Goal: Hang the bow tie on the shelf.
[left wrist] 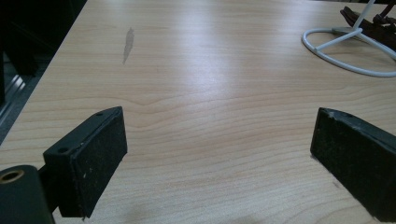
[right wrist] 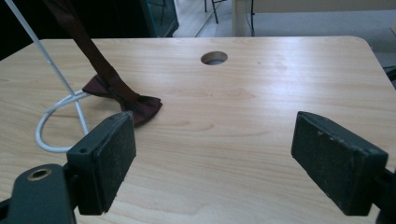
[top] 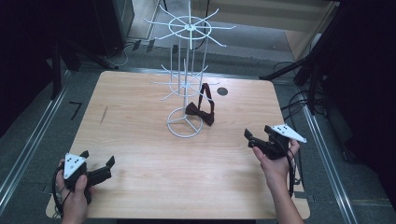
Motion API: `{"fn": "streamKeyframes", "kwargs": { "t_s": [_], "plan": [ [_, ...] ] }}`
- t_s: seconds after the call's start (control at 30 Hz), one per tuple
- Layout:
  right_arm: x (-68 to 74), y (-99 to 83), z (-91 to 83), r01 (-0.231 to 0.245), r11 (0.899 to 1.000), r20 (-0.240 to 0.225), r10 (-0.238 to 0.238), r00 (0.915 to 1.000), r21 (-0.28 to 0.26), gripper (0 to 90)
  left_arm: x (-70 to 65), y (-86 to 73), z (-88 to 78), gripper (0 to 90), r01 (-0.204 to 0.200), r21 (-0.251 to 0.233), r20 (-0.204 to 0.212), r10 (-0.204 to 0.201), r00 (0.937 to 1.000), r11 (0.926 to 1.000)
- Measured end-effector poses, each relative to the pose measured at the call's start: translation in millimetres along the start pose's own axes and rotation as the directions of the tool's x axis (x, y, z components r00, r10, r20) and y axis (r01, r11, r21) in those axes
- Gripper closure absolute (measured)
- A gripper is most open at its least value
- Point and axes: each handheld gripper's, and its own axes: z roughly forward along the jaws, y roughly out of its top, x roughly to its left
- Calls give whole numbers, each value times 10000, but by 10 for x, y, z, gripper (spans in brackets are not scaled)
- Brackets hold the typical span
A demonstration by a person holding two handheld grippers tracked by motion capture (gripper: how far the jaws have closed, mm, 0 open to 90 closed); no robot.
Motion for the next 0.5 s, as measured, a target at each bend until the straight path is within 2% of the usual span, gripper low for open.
{"fn": "streamKeyframes", "kwargs": {
  "t_s": [0.5],
  "plan": [
    [-323,-316,-185,-335,9986,486,315,9983,408,142,-1,0,0,40,13,-9,-12,-13,10000,10000]
  ]
}}
